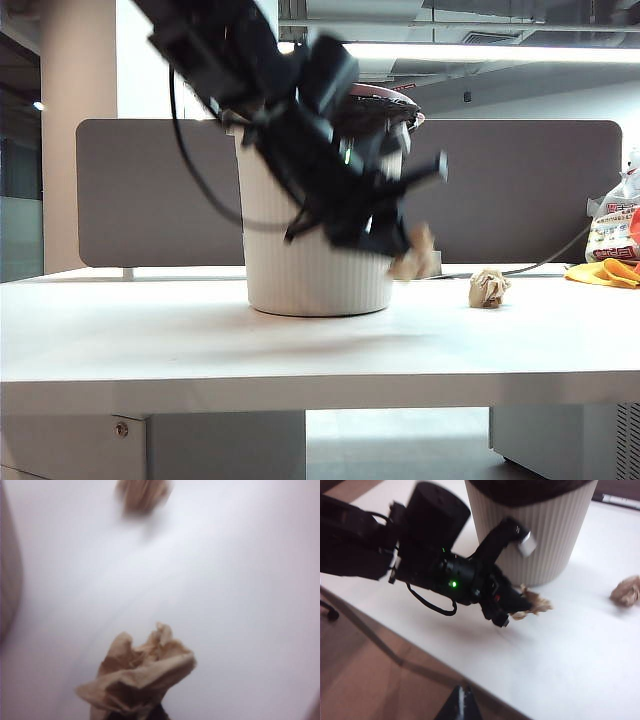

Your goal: Pick up all the trash on the table and put it in the trash can.

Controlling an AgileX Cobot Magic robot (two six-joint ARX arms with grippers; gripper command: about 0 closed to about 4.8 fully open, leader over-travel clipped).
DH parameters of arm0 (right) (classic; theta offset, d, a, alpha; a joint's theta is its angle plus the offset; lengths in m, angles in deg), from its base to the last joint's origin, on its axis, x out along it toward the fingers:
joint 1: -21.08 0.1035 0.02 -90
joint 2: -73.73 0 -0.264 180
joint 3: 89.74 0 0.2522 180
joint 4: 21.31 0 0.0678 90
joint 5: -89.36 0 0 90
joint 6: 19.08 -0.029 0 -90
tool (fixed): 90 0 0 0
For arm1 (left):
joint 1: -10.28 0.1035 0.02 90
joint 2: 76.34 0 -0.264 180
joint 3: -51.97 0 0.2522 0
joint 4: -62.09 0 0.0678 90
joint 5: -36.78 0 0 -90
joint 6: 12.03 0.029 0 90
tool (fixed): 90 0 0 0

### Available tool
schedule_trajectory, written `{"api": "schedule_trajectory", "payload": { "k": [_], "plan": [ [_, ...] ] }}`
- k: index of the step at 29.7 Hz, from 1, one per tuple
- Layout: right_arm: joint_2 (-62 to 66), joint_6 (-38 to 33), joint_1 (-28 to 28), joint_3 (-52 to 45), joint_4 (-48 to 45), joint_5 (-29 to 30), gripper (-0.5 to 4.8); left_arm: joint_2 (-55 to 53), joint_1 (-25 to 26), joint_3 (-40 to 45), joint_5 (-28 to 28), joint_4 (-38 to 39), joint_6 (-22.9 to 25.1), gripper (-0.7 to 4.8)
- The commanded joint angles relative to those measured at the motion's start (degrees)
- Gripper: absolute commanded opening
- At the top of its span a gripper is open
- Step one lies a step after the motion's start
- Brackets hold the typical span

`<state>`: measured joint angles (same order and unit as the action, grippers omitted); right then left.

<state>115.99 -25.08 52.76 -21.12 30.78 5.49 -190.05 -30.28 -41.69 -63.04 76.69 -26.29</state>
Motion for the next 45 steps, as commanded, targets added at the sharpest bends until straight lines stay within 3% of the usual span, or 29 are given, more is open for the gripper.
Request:
{"api": "schedule_trajectory", "payload": {
  "k": [1, 5, 8, 11, 14, 21, 28, 29, 30, 33, 42, 45],
  "plan": [
    [-0.5, 0.0, 0.1, 0.5, -4.2, 0.0, -0.08, 4.5, -0.2, -4.2, -3.6, 0.7, 0.1, -0.06],
    [-1.2, 0.0, 0.0, 1.5, -7.7, -1.1, -0.09, 10.0, -0.2, -8.4, -4.2, 0.4, 0.9, -0.06],
    [-1.4, 0.0, 0.0, 3.6, -10.1, -4.6, -0.09, 13.6, 0.1, -11.8, -1.2, -0.1, 1.9, -0.06],
    [-1.4, 0.3, 0.0, 5.0, -13.8, -5.1, -0.09, 16.1, 0.7, -15.8, 6.0, 0.0, 8.7, -0.06],
    [-0.9, 0.5, -0.1, 5.4, -18.2, -5.1, -0.09, 16.4, 2.9, -19.7, 9.7, 1.4, 13.3, -0.06],
    [3.0, 0.4, -1.1, 7.2, -20.8, -4.9, -0.09, 14.1, 11.6, -21.2, 9.1, 1.8, 12.7, -0.06],
    [9.0, 0.4, -1.9, 12.8, -21.1, -4.2, -0.08, 11.0, 15.0, -21.2, 2.4, 3.8, 10.7, -0.03],
    [9.8, 0.5, -2.0, 13.6, -21.1, -4.2, -0.08, 10.7, 15.0, -21.2, 2.1, 4.3, 11.0, 0.17],
    [10.8, 0.4, -2.0, 14.4, -21.2, -3.7, -0.08, 10.5, 15.0, -21.2, 2.1, 5.0, 11.3, 0.78],
    [12.6, 0.4, -2.1, 15.9, -21.6, -1.5, -0.08, 10.4, 15.0, -21.2, 2.1, 6.4, 11.3, 4.79],
    [12.9, 0.5, -2.3, 16.4, -21.7, -1.7, -0.08, 10.9, 15.1, -21.3, 1.9, 5.9, 11.0, 4.79],
    [12.2, 1.0, -3.2, 16.3, -20.3, -3.3, -0.09, 12.1, 14.0, -21.3, -1.0, 5.8, 9.3, 4.79]
  ]
}}
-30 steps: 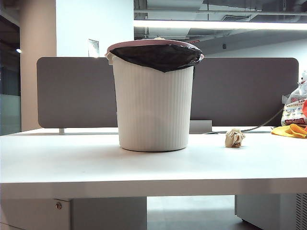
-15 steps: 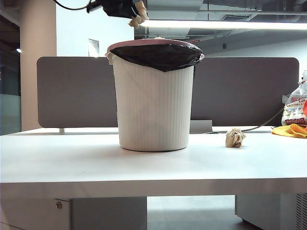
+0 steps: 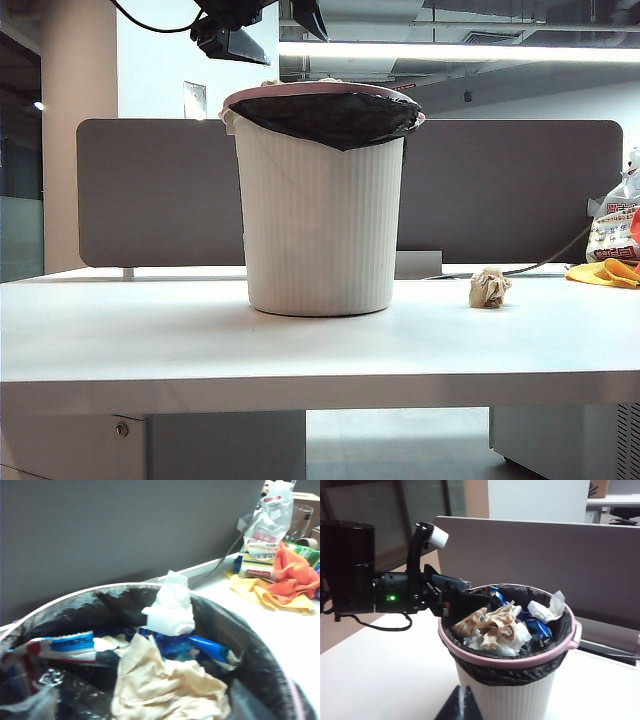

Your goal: Pick up all the trash on the table and put it in the trash can.

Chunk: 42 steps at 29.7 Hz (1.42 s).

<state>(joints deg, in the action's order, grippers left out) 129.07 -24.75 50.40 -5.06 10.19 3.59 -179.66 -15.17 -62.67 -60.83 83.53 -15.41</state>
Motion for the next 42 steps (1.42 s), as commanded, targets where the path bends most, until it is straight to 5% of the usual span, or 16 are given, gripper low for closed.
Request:
{"api": "schedule_trajectory", "payload": {
  "k": [1, 5, 12, 21, 25, 30, 34, 38, 42],
  "plan": [
    [-1.2, 1.3, -1.0, 0.3, 1.6, -2.7, -0.09, 2.3, -2.3, -0.3, -4.2, -1.3, -1.6, 4.79],
    [-3.3, 1.3, -1.1, 0.3, 8.2, -9.1, -0.09, 3.4, -7.1, -0.4, -5.3, -2.4, -1.6, 4.79],
    [-8.1, 1.2, -3.6, 0.3, 14.9, -10.4, -0.09, -1.3, -15.6, -0.4, -4.7, -10.1, 1.9, 4.79],
    [-13.4, 1.3, -11.8, 0.3, 22.4, -6.4, -0.09, -12.8, -15.8, -1.7, -4.6, -15.7, -3.1, 4.79],
    [-12.9, 1.3, -15.0, 0.0, 24.1, -1.5, -0.09, -19.2, -16.0, -8.5, -5.9, -12.5, -3.9, 4.79],
    [-11.2, 5.0, -15.1, -0.1, 22.8, -3.3, -0.09, -20.1, -16.8, -11.4, -3.8, -10.1, -4.1, 4.79],
    [-8.3, 5.9, -15.2, -0.1, 19.6, -5.9, -0.08, -16.5, -16.8, -11.4, -2.8, -10.7, -2.0, 4.79],
    [-5.6, 4.4, -15.1, -0.1, 14.9, -3.3, -0.08, -11.6, -16.7, -11.4, 1.1, -11.7, 6.5, 4.79],
    [-4.7, 3.7, -15.2, -0.1, 14.2, -2.6, -0.09, -7.3, -15.3, -11.4, -0.3, -12.0, 4.8, 4.79]
  ]
}}
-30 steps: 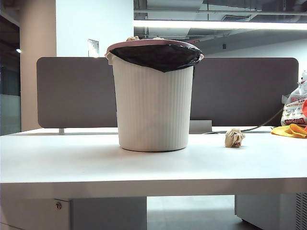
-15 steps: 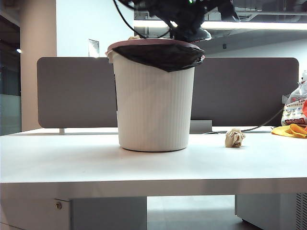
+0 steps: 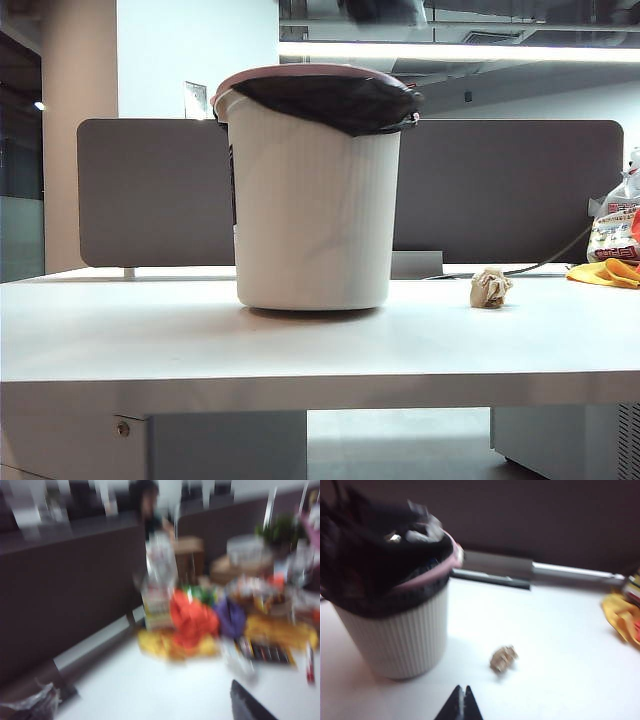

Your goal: Pick up all the trash on the table and put it in the trash can.

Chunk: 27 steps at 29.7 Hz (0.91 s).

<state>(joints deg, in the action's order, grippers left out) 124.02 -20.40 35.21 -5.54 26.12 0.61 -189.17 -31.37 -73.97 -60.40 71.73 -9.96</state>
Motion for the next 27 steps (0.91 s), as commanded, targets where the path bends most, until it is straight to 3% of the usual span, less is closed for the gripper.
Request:
{"api": "schedule_trajectory", "payload": {
  "k": [1, 4, 11, 14, 18, 20, 22, 25, 27],
  "plan": [
    [0.9, -0.6, 0.0, 0.3, -1.8, 0.2, -0.09, 3.3, 1.2, -0.1, -0.7, 0.5, -1.4, 4.79],
    [3.2, -0.6, -1.4, -0.8, -2.8, -0.2, -0.09, 8.5, 1.6, -0.1, -0.3, 5.5, -1.5, 4.79],
    [14.2, -2.3, -7.6, -8.0, -17.7, 0.6, -0.09, 19.7, 1.5, -0.1, 1.2, 24.4, -1.8, 4.79],
    [22.7, -5.4, -11.0, -8.7, -22.2, 5.5, -0.08, 21.9, 1.5, -0.1, 0.6, 32.4, -2.9, 4.79],
    [32.3, -7.7, -11.3, -8.7, -29.7, 11.7, 0.11, 22.6, 1.5, -0.1, -2.3, 43.6, -2.9, 4.79],
    [36.4, -7.4, -10.6, -8.7, -32.6, 13.4, 0.77, 22.1, 1.4, 0.0, -4.9, 47.7, -2.9, 4.79],
    [40.0, -4.8, -8.9, -8.6, -35.0, 14.4, 1.94, 21.5, 1.3, 0.9, -5.7, 49.1, -2.6, 4.79],
    [45.0, -0.4, -6.5, -8.6, -40.0, 14.1, 3.38, 21.3, 1.3, 4.8, -5.6, 47.5, -2.5, 4.79],
    [48.5, 0.0, -5.6, -8.6, -44.1, 13.9, 3.91, 21.3, 1.3, 7.9, -5.7, 45.6, -3.0, 4.79]
  ]
}}
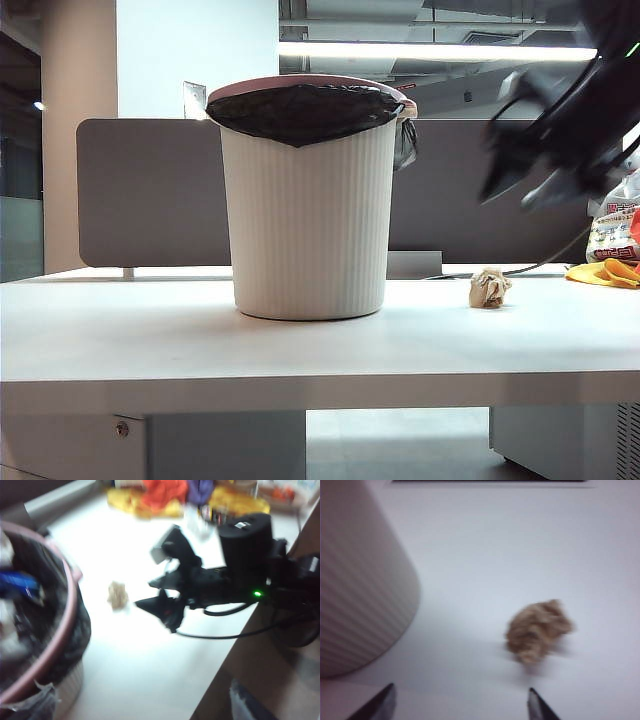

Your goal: Pick up all the trash on the table and put it in the trash can.

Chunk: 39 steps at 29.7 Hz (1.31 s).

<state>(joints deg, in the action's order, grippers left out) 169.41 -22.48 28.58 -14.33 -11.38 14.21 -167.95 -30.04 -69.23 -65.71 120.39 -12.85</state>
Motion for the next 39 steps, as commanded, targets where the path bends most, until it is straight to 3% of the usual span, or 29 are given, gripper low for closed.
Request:
{"api": "schedule_trajectory", "payload": {
  "k": [1, 4, 9, 21, 22, 24, 26, 27, 28, 32, 39],
  "plan": [
    [4.8, 2.0, 1.4, 0.2, -8.3, 0.1, 3.94, 0.1, 0.0, 4.1, -0.7, -3.1, -0.2, 4.79],
    [9.5, 1.4, 1.8, 0.7, -11.7, -1.5, 4.09, 0.1, -0.3, 7.0, -0.9, -3.0, -0.1, 4.79],
    [16.4, 0.4, 1.6, 5.8, -11.0, -2.5, 4.79, 0.1, -0.8, 10.2, -1.7, -2.8, -0.2, 4.79],
    [25.5, -2.0, 1.6, 15.3, -7.7, -9.5, 4.76, 0.1, -1.3, 10.9, -1.7, -1.8, -1.4, 4.79],
    [25.8, -3.0, 1.6, 15.6, -7.5, -9.8, 4.49, 0.1, -1.3, 10.9, -1.7, -1.7, -1.4, 4.79],
    [26.0, -3.9, 1.6, 16.0, -5.9, -10.4, 3.4, 0.1, -1.6, 10.9, -1.7, -1.2, -1.4, 4.79],
    [26.0, -3.9, 1.6, 16.0, -4.7, -10.4, 1.39, 0.1, -1.7, 10.9, -1.7, -1.1, -1.4, 4.79],
    [25.9, -3.9, 1.6, 16.0, -4.2, -10.4, 0.72, 0.1, -1.7, 10.9, -1.6, -1.1, -1.4, 4.79],
    [25.8, -3.9, 1.6, 16.0, -3.8, -10.4, 0.38, 0.1, -1.7, 10.9, -1.7, -1.1, -1.4, 4.79],
    [24.9, -3.9, 1.6, 16.0, -2.4, -10.2, -0.05, 0.1, -1.7, 10.9, -1.7, -0.6, -1.6, 4.79],
    [16.5, -3.6, 1.6, 16.0, 0.6, -10.2, -0.05, 0.3, -1.7, 10.9, -1.7, -0.5, -1.6, 4.79]
  ]
}}
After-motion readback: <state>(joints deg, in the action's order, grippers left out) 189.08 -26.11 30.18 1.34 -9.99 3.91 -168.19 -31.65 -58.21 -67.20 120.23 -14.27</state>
